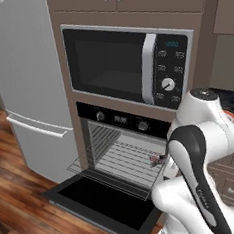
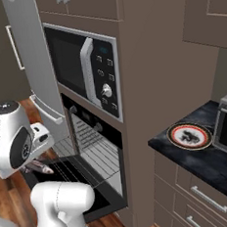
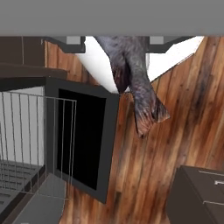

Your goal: Place the fish on the rack of the oven, and slide the rack back inside. Close the oven door.

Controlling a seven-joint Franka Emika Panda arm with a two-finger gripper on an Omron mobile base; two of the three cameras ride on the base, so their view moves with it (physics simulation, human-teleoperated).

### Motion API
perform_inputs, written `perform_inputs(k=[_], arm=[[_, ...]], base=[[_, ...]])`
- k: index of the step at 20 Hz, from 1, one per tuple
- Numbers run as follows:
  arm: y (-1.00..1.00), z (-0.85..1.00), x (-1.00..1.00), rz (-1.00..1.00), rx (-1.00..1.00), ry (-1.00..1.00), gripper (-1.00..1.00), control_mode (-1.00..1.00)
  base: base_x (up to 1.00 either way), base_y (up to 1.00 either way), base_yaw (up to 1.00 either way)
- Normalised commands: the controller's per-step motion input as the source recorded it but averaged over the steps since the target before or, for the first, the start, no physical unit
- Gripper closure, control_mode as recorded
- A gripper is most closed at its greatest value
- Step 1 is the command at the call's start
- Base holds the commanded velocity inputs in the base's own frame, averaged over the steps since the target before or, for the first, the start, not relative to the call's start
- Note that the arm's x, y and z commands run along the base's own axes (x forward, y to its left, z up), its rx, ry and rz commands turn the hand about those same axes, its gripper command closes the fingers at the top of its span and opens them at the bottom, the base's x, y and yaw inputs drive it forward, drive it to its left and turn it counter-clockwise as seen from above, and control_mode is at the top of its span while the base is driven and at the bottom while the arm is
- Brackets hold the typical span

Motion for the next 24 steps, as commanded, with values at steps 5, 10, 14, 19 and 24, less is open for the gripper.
perform_inputs(k=[5,10,14,19,24], arm=[[0.44,-0.3,0.3,0.0,-0.12,0.0,1.0,-1.0],[0.11,-0.33,0.47,-0.03,-0.11,0.0,1.0,-1.0],[0.0,-0.44,0.68,-0.06,-0.1,0.0,1.0,-1.0],[0.0,-0.48,0.67,-0.04,-0.08,0.0,1.0,-1.0],[0.01,-0.41,0.6,-0.02,-0.04,0.0,1.0,-1.0]], base=[[0.0,0.0,0.0],[0.0,0.0,0.0],[0.0,0.0,0.0],[0.0,0.0,0.0],[0.0,0.0,0.0]])
